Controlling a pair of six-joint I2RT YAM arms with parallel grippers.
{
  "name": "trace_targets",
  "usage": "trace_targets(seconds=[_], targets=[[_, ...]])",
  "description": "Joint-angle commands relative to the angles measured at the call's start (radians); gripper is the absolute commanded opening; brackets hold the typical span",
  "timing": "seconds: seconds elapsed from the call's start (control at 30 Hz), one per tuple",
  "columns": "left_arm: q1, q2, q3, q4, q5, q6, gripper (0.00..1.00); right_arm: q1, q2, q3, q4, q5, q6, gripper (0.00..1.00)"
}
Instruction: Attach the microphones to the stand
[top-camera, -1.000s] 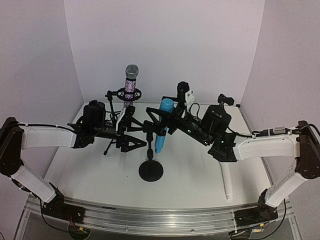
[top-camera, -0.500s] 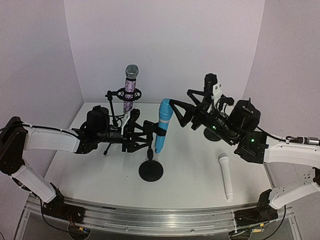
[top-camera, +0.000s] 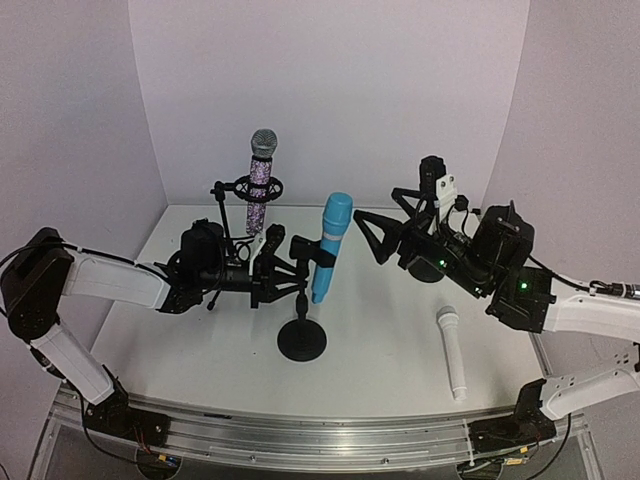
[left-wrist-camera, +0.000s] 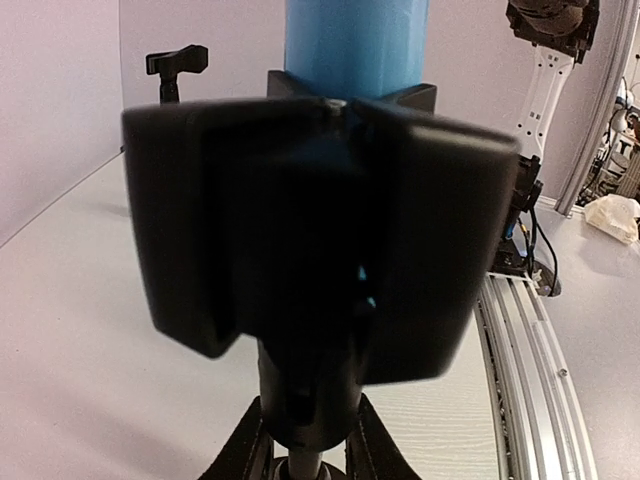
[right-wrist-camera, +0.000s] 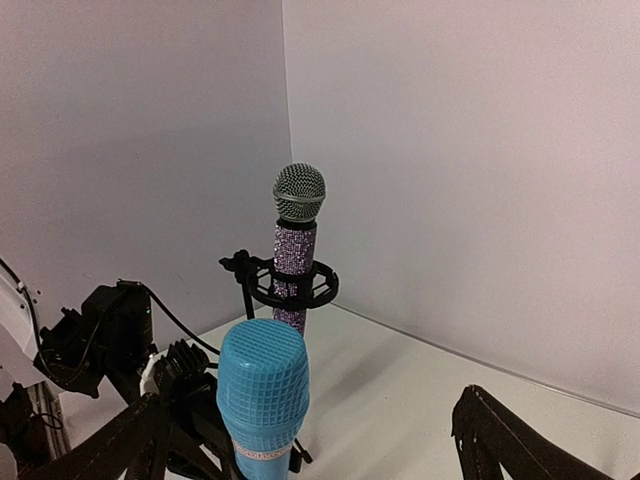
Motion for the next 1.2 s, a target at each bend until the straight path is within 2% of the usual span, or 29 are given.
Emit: trace_targets(seconds=[0.0,0.17,0.2,0.4,0.67,0.9,1.17], targets=[[0.002,0.016,-0.009,0.073,0.004,-0.014,0.20,0.005,-0.045,-0.009,-0.005,0.040,-0.036,0.96],[0.000,0.017,-0.027,0.102,0.020,-0.021,0.01,0.005,-0.059,-0.008,-0.019,0.046,-0.054,0.96],[0.000,0.016,-0.032,0.110,0.022,-0.021,0.00,0.005,-0.061,-0.008,-0.021,0.048,-0.057,0.96],[-0.004,0.015,-0.059,0.243,-0.002,-0.047,0.00,0.005,-0.077,-0.009,-0.028,0.066,-0.077,0.97],[-0.080,0.058,-0.009,0.453,-0.213,-0.028,0.00,0.005,-0.100,-0.022,-0.039,0.093,-0.101,0.97],[-0.085,0.171,0.121,0.443,-0.309,0.012,0.00,0.005,-0.129,-0.044,-0.046,0.110,-0.123,0.97],[-0.061,0.302,0.298,0.357,-0.283,0.008,0.00,0.005,-0.187,-0.094,-0.053,0.144,-0.153,0.98]])
